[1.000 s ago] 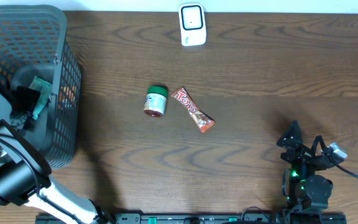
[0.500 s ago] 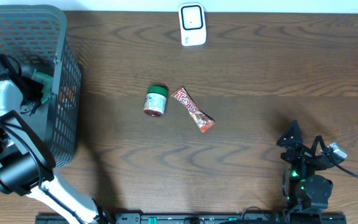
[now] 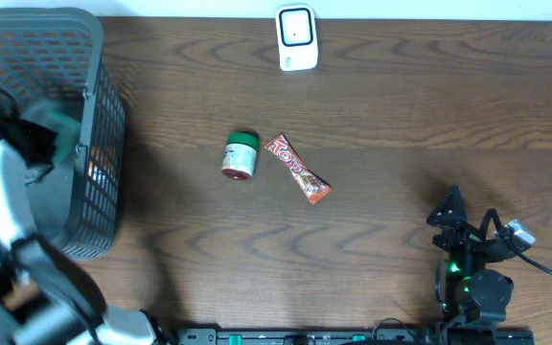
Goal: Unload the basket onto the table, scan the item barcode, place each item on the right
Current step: 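Lift the green Zappy wipes pack out toward the white scanner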
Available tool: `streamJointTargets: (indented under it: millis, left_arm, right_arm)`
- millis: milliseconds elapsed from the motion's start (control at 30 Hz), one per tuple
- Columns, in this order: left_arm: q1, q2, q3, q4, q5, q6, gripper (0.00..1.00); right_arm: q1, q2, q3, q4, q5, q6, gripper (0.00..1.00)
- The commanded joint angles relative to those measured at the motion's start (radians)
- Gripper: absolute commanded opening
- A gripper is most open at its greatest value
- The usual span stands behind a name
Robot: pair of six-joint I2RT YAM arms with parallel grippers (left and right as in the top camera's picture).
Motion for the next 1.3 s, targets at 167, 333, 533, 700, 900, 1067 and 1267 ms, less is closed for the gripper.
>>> streamJointTargets:
  millis: [167,333,533,700,900,1067,1267]
  left_arm:
    - [0.003,-0.264,0.015,-0.018,-0.002,-0.021,0.07]
    - [0.002,-0.386,0.015,-0.016,0.157,-0.028,0.07]
    - [-0.057,-0.509,0.015,-0.018,0.379,-0.028,0.07]
    - [-0.269,-0.546,0.014,-0.024,0.414,-0.044,0.07]
    - [-0.647,-0.455,0.013,0.011,0.283,-0.054,0.07]
    - [-0.932,-0.285,0.013,0.091,0.132,-0.054,0.07]
    - [-1.121,-0.054,0.013,0.252,0.125,-0.075,0.07]
  right_arm:
    - [0.009,0.0,-0.001,-0.004,0.003,0.005,0.99]
    - [0.009,0.0,-0.001,-0.004,0.002,0.005,0.99]
    - [0.009,0.0,-0.001,-0.004,0.002,0.005,0.99]
    - [0.009,0.0,-0.001,-0.004,0.002,0.005,0.99]
    - [0.009,0.0,-0.001,-0.004,0.002,0.005,0.99]
    - [0.009,0.0,-0.001,-0.004,0.002,0.005,0.99]
    - [0.009,0.0,-0.001,-0.004,0.002,0.005,0.99]
